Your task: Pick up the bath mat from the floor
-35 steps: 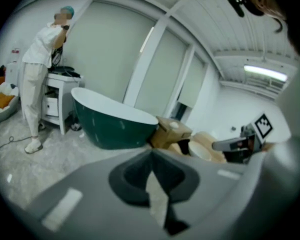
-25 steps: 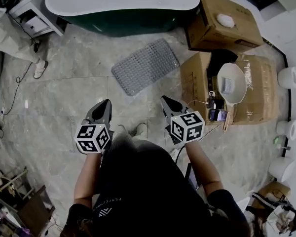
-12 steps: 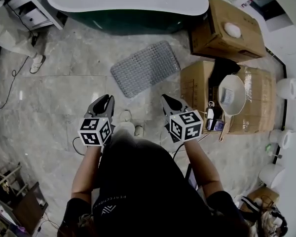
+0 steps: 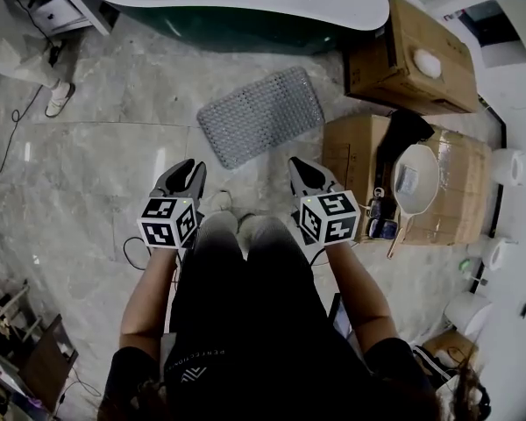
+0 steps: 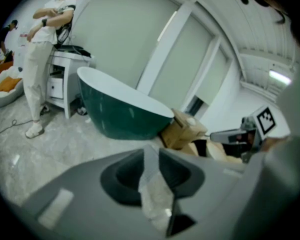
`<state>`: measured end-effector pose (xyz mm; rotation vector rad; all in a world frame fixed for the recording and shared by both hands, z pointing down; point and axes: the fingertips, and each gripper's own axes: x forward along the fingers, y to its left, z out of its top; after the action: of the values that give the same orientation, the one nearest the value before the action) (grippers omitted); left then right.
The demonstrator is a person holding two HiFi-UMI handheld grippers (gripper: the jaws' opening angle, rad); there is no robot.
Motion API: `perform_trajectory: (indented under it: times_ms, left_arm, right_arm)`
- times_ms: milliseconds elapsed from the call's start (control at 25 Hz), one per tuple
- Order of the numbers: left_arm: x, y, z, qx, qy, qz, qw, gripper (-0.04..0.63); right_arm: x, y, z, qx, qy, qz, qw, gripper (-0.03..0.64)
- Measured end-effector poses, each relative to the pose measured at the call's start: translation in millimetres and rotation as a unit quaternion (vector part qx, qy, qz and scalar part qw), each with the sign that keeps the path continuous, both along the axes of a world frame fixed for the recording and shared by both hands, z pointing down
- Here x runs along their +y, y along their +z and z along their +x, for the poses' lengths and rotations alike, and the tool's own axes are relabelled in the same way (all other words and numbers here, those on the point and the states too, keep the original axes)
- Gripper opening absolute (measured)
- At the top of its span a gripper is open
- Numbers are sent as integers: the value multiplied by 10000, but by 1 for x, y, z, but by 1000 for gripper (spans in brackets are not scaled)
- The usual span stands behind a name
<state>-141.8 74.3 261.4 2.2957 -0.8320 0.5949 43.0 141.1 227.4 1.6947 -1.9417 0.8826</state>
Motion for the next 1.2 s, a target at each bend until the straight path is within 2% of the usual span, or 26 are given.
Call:
perform_trajectory:
  times_ms: [240,440,720,960,1200]
  left_arm:
    - [-5,30,-3,-173,-167,-194,9995,118]
    - [-8,61,-2,-317,-659,-379,9966,124]
    - [-8,107,15,-539,-1521,-700,9844,141]
    - [-10,171,31,-796,-1686,-994,9774,158]
    - [-19,243,34,-898,-1920,-1238,9694,160]
  right_arm:
    - [-7,25,-4,-102,-203,-197,9995,0]
    - [-18,50,7,-132,-522,-299,9981,0]
    - [-49,94,41,-76,-993,-384,9943,2]
    - [-67,136,49,57,-1661,-586,9843,0]
    - [-83,201,31,218,-2183,-708,9731,0]
